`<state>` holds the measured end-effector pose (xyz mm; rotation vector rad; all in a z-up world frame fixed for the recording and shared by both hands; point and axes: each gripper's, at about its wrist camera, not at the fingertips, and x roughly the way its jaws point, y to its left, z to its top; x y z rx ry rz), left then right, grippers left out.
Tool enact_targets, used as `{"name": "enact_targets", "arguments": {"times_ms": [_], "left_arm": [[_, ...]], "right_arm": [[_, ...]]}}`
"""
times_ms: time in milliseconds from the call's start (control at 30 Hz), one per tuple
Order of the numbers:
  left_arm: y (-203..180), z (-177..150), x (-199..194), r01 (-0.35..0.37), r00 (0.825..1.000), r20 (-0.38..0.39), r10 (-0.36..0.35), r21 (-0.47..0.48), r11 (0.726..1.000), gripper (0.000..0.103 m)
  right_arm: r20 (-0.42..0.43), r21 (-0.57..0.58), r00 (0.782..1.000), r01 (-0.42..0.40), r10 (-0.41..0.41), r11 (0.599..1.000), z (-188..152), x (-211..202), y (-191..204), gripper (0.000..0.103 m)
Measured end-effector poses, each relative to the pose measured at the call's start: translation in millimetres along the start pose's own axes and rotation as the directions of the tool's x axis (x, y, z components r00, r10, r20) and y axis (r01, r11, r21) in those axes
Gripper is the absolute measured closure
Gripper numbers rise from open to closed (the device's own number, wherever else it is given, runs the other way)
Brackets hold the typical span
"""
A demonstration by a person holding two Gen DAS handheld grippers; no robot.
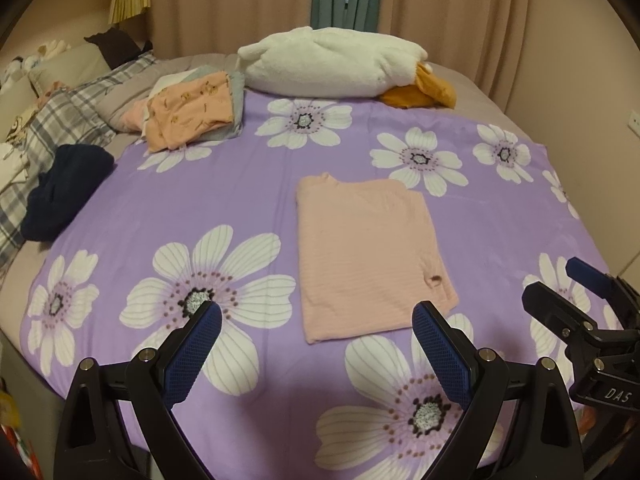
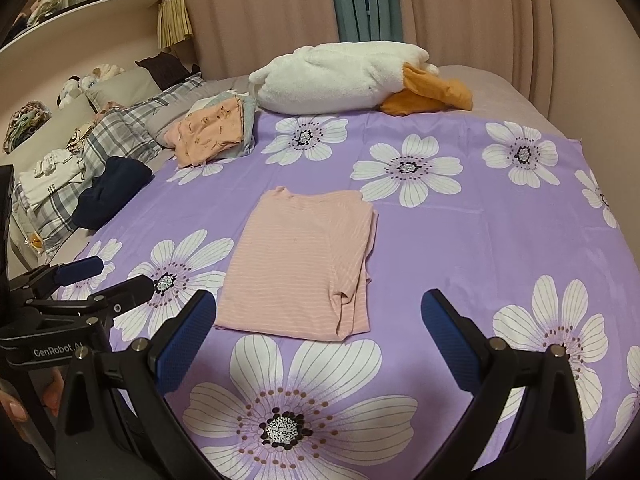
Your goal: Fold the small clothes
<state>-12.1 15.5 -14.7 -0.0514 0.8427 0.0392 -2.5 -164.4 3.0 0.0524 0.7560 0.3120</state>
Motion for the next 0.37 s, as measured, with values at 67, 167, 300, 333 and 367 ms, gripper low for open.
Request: {"name": "enact_targets", "arguments": {"times_ms": [67, 167, 300, 333, 367], "left_arm": [[0.7, -0.3, 0.6, -0.003, 1.000, 0.001, 0.003, 0.003, 1.000, 0.008], [0.8, 0.1, 1.8, -0.013, 1.000, 0.005, 0.013, 0.009, 1.000, 0.008], [0.1, 1.2, 3.4, -0.019, 1.000, 0.005, 0.019, 0.013, 1.000, 0.008], [0.2, 1.3, 3.6, -0.023, 1.000, 0.005, 0.023, 0.014, 1.000, 0.008], [-0.1, 1.4, 3.6, -0.024, 1.000, 0.005, 0.023, 0.014, 1.000, 0.008]], "right_arm": [[-0.003, 0.004, 1.000, -0.004, 0.004, 1.000, 0.2, 1.5, -1.2, 0.000], [-0.002, 0.007, 1.000, -0.007, 0.007, 1.000, 0.7, 2.3, -1.7, 0.000], [0.001, 0.008, 1.000, -0.010, 0.010, 1.000, 1.1, 2.8, -1.0, 0.000], [0.001, 0.008, 1.000, -0.011, 0.011, 1.000, 1.0, 2.7, -0.7, 0.000], [0.002, 0.007, 1.000, -0.012, 0.012, 1.000, 0.8, 2.4, -0.3, 0.000]]}}
